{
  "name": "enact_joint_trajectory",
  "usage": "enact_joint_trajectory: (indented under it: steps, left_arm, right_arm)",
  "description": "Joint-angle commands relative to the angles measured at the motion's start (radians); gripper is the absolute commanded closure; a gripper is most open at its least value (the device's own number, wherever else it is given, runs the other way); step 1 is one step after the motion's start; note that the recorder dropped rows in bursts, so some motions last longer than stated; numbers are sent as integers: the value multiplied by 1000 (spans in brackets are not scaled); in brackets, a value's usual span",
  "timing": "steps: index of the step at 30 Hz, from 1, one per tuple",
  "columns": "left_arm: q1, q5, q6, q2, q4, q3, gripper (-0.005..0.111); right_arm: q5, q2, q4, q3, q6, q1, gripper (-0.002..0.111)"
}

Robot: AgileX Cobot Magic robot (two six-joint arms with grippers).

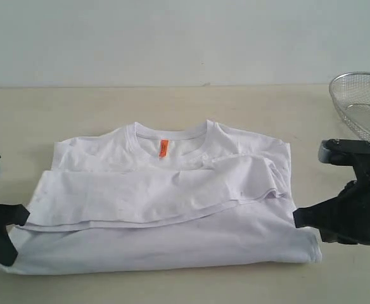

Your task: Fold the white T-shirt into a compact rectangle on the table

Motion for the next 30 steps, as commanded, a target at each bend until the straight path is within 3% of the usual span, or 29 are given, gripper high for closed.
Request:
enact_joint_trajectory:
  steps: [1,13,17,23,30]
  left_arm:
    - [-1,36,-11,-10,17,3,102]
    - [1,119,-11,-10,20,-59,102]
    - [1,115,-8,-10,18,-64,102]
    - [1,146,-31,-10,68,-64,102]
    - [1,167,-31,-10,59,-64,102]
  right_arm:
    - [-13,-11,-17,6,4,-7,108]
    - [45,-11,63,-100,-9,-6,108]
    - [31,-9,194,-118,-145,69,108]
    - [-42,43,219,-118,-145,180,108]
    - [-54,165,221,-118,-145,202,108]
